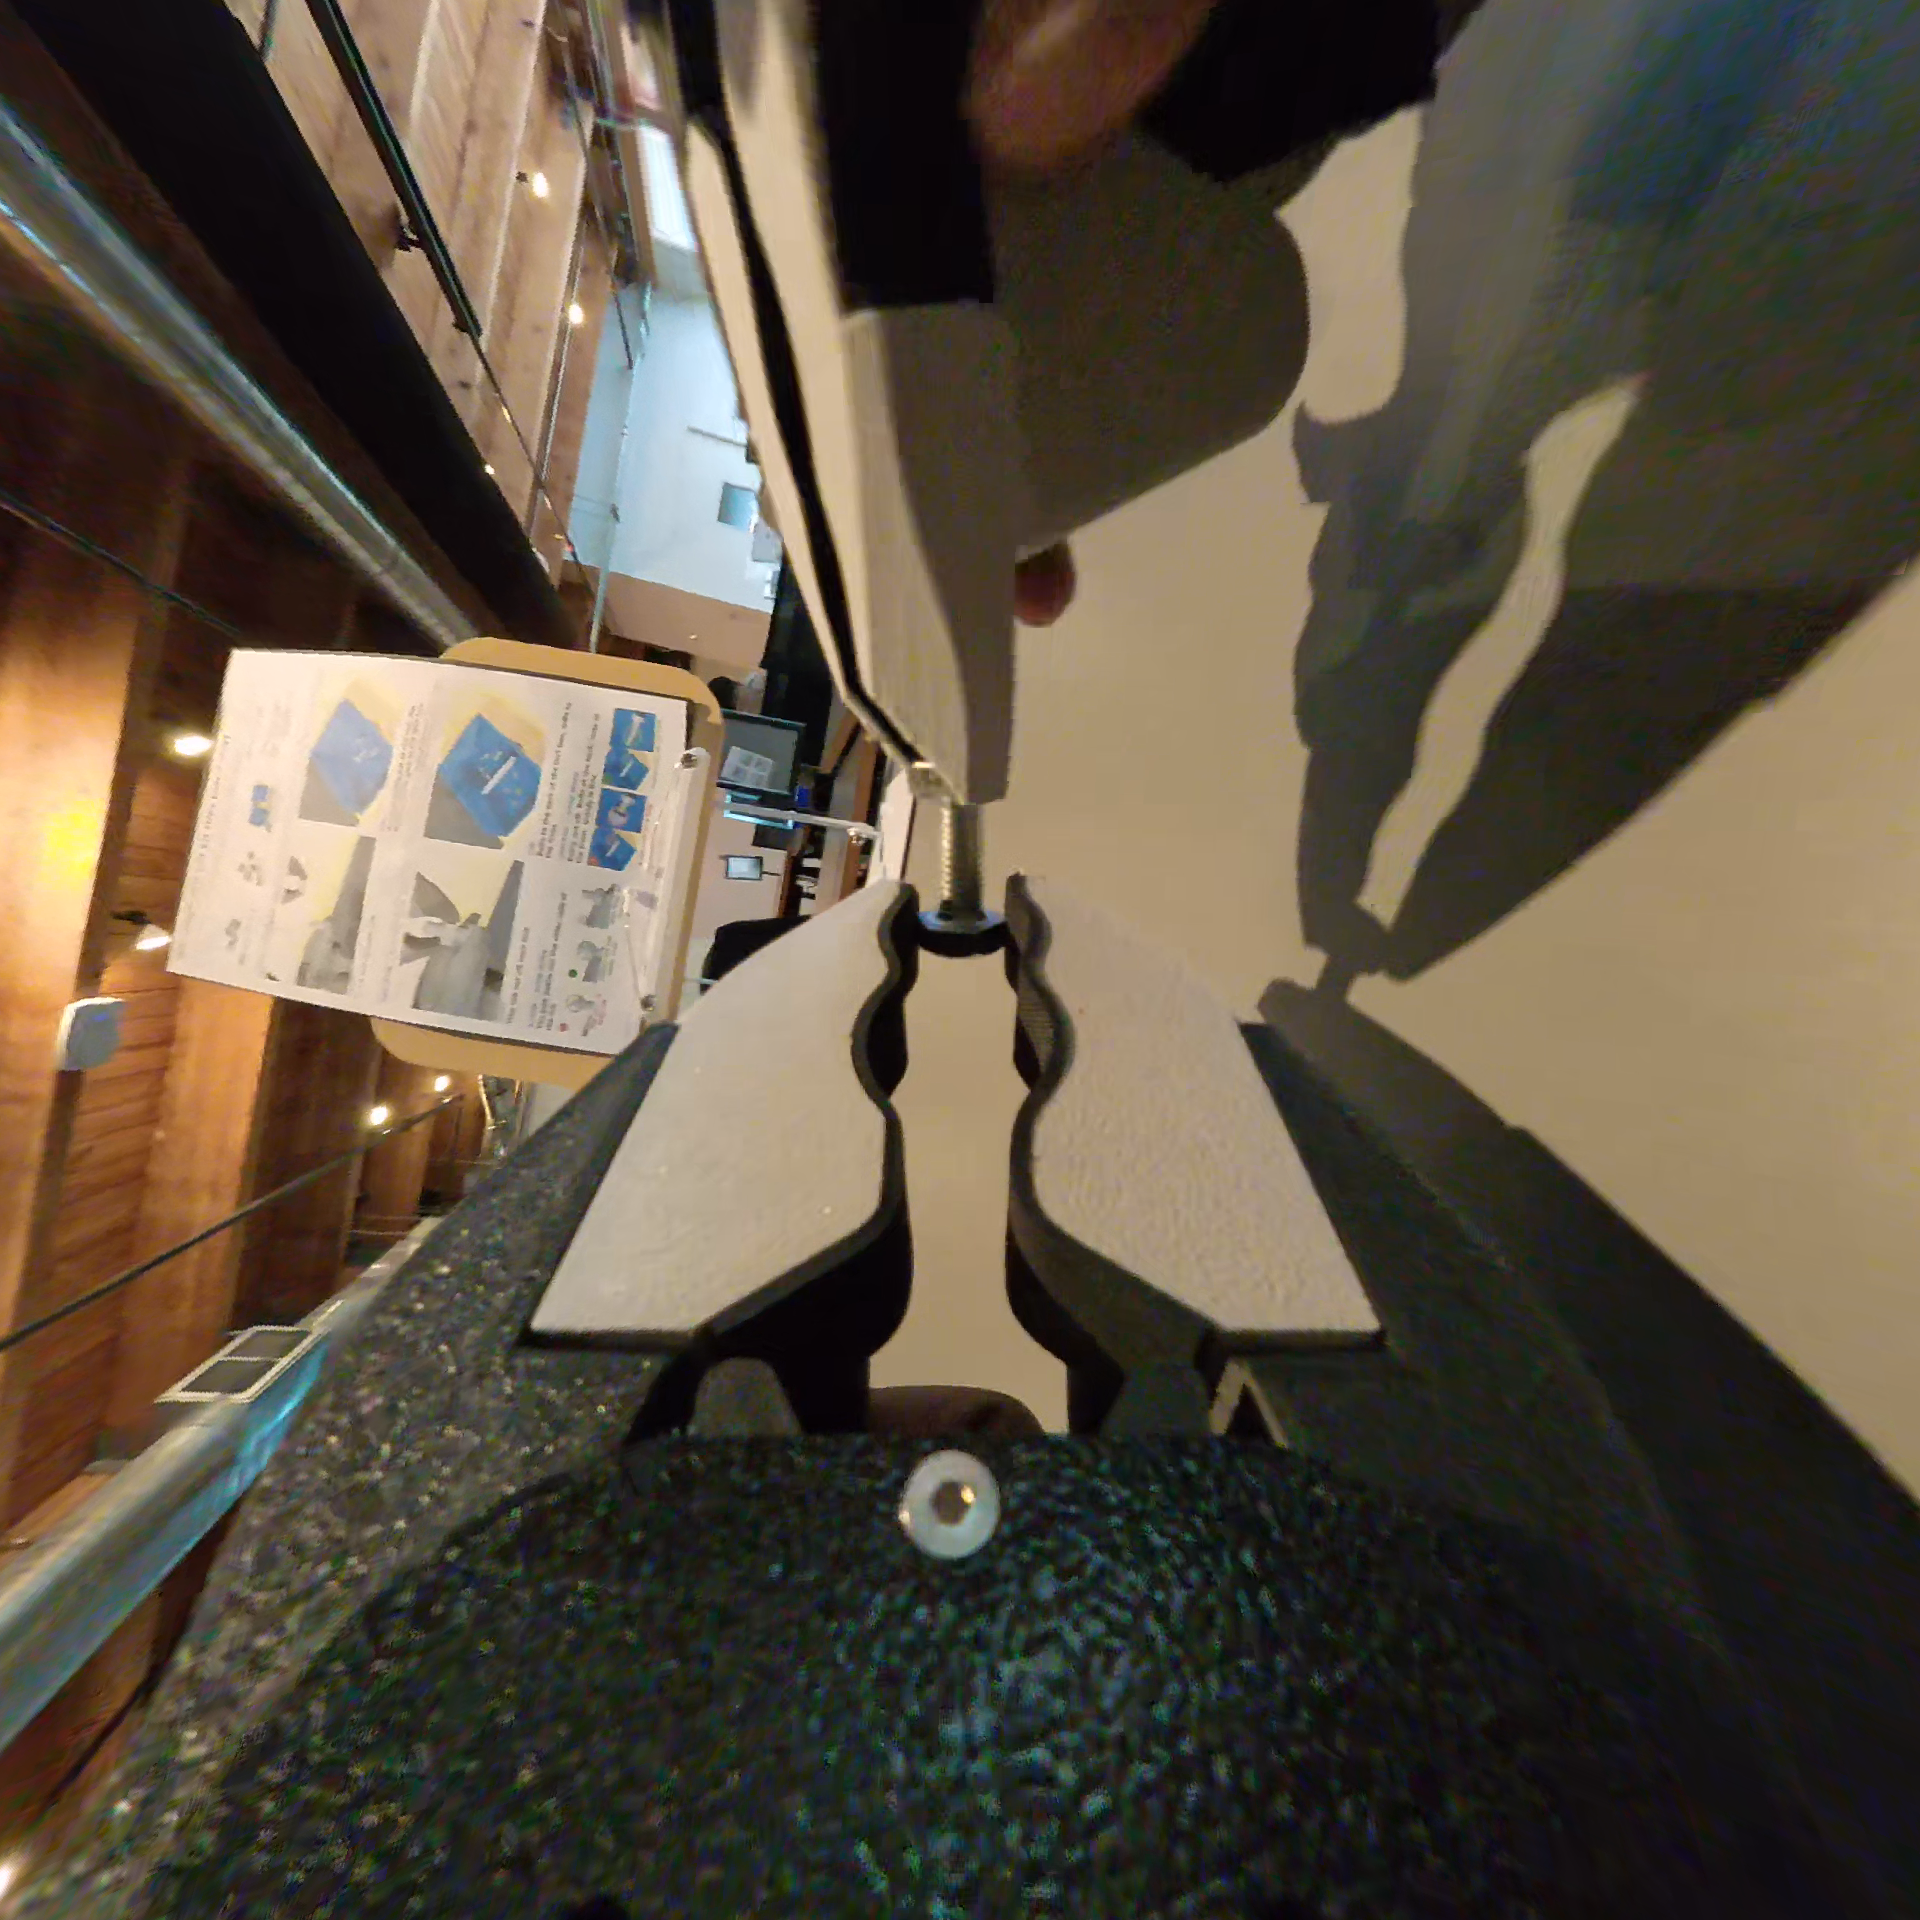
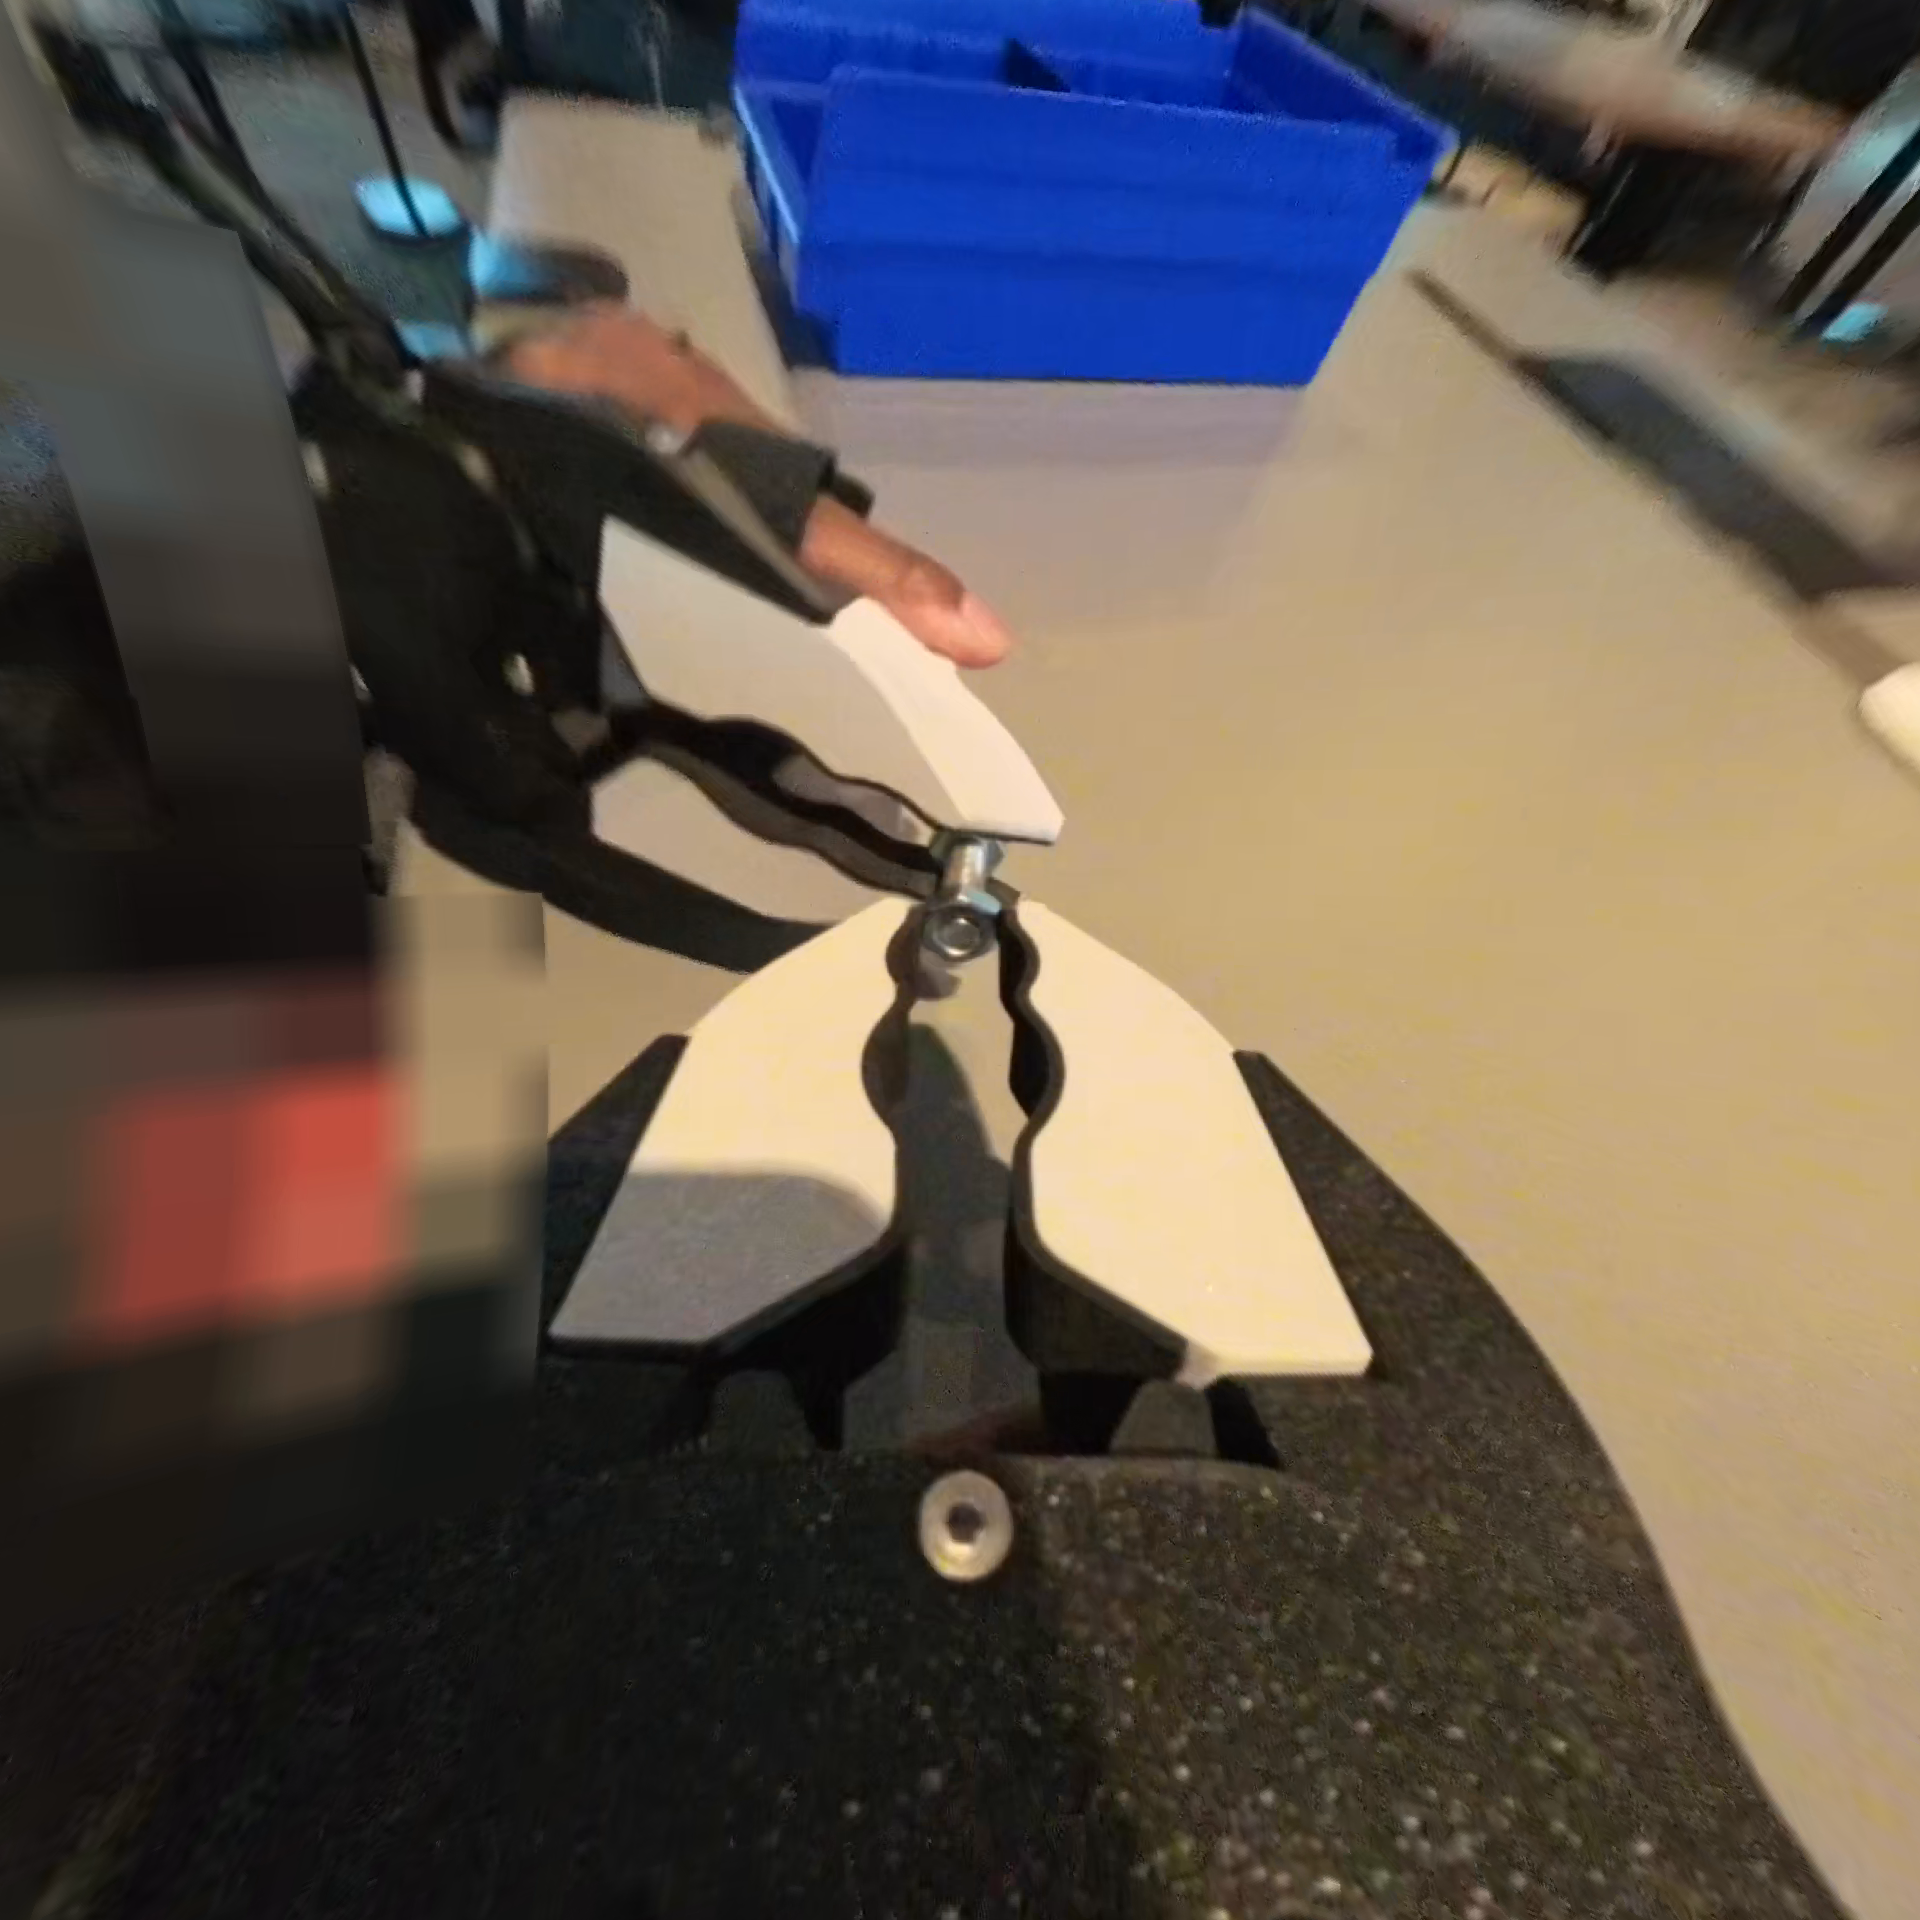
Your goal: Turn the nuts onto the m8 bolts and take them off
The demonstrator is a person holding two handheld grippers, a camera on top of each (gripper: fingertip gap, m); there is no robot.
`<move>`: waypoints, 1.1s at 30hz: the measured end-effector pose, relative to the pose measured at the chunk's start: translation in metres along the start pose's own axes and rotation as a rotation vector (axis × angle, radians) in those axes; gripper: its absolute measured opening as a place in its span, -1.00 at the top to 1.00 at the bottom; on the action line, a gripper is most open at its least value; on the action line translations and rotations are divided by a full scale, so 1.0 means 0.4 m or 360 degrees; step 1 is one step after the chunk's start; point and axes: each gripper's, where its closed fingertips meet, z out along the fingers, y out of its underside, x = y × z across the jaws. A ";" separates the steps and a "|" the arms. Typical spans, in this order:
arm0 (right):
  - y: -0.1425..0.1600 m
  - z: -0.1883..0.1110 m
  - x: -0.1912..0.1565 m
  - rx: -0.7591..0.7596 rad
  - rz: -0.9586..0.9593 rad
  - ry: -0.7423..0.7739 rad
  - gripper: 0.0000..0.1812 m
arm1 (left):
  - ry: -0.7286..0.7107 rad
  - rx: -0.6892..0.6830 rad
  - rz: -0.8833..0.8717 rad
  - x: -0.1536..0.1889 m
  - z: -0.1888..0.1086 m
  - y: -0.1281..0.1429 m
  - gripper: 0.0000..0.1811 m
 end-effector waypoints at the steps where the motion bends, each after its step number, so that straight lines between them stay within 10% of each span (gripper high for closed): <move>1: -0.004 -0.001 0.000 0.0025 0.0162 -0.0060 0.85 | -0.0004 -0.0001 -0.0016 -0.003 0.000 0.000 0.83; 8: -0.011 -0.021 0.018 0.0053 -0.0481 0.0191 0.51 | 0.0117 0.0094 -0.0426 -0.010 -0.003 -0.008 0.82; 23: -0.009 -0.014 -0.007 0.0029 -0.1063 0.0328 0.84 | 0.0217 0.0135 -0.0399 0.015 -0.009 -0.020 0.82; 27: 0.002 -0.004 0.000 -0.0064 -0.0901 0.0316 0.84 | 0.0151 0.0052 -0.0241 0.015 -0.003 -0.006 0.82; 33: -0.001 0.019 0.014 -0.0156 0.0125 0.0223 0.84 | 0.0042 -0.0074 -0.0119 0.000 0.004 0.022 0.82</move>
